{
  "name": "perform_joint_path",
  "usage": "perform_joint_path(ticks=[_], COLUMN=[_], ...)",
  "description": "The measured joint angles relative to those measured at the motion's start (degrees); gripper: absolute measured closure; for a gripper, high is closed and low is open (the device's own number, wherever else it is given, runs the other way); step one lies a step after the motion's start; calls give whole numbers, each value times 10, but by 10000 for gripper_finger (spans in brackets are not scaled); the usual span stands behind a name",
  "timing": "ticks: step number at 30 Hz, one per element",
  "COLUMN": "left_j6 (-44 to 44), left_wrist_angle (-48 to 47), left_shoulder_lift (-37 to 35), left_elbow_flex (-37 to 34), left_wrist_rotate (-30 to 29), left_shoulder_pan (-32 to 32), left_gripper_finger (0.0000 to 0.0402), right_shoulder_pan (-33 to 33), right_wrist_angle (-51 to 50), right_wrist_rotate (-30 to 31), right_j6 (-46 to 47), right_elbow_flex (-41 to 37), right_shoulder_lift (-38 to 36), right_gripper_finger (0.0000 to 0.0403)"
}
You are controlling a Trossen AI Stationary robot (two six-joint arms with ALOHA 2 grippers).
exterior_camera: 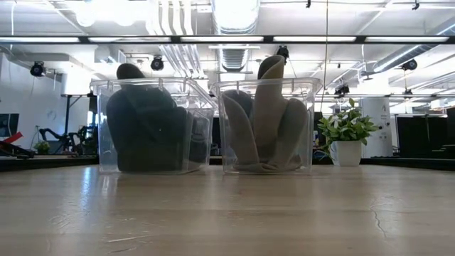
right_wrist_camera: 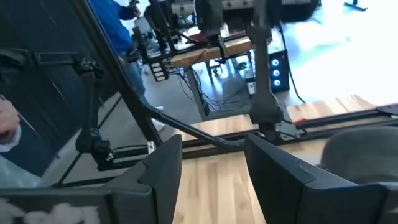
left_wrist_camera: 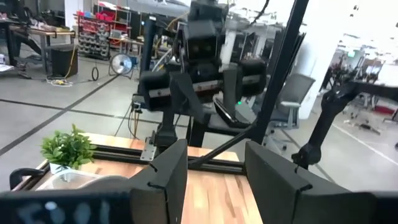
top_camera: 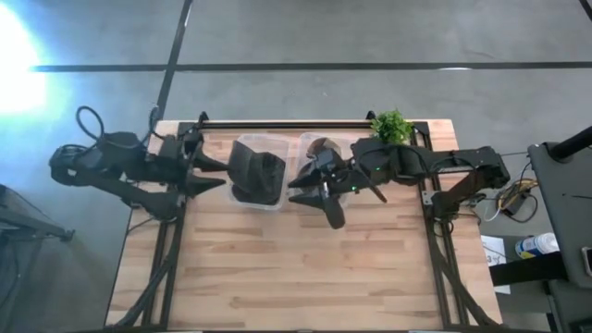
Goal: Pick & Place hat
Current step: Return to Home Position
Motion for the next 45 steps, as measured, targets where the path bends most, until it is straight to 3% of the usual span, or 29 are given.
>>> perform_joint_path(ticks=[3, 8, 18, 25, 34, 45], left_j6=[-6, -5, -6, -38, -94, -117], left_wrist_angle=[-17, -76, -190, -200, -145, -144], left_shoulder_lift=[-24, -88, -172, -222, -303, -397], left_elbow_flex=[0, 0, -14, -54, -187, -254], left_wrist_rotate=[-1, -38, -61, -88, -164, -173], left_shoulder_pan=[0, 2, 2, 2, 2, 2], left_gripper_finger=[248, 248, 248, 248, 248, 248], right_shoulder_pan=[1, 16, 16, 16, 16, 16], right_wrist_angle=[2, 50, 115, 157, 334, 354], right_wrist_rotate=[11, 83, 71, 71, 71, 66], right_j6=[-3, -11, -6, 17, 30, 39], right_elbow_flex=[-32, -134, -367, -514, -691, -773], right_shoulder_lift=[-26, -127, -339, -458, -556, -628], right_gripper_finger=[232, 232, 232, 232, 232, 232])
